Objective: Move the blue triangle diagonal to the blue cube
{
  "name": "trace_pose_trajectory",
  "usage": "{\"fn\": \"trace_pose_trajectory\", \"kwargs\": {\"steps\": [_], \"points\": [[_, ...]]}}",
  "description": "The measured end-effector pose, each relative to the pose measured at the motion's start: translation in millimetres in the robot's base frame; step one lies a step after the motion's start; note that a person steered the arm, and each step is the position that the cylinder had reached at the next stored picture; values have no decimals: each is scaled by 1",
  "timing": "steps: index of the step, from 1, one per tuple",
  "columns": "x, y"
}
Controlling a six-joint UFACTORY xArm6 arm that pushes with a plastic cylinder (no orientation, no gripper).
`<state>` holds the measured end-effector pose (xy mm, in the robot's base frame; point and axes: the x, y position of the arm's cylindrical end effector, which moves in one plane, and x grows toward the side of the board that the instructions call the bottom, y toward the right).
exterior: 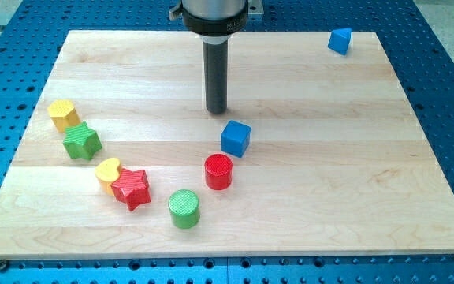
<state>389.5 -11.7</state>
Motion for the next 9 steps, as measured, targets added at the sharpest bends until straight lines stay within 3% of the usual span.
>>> {"fn": "trace_pose_trajectory", "kwargs": {"steps": [2,3,4,5,6,7,9], "points": [[-66,60],[-79,137],[-63,268],[-143,324],[-183,290],[-185,262],[-90,93]]}}
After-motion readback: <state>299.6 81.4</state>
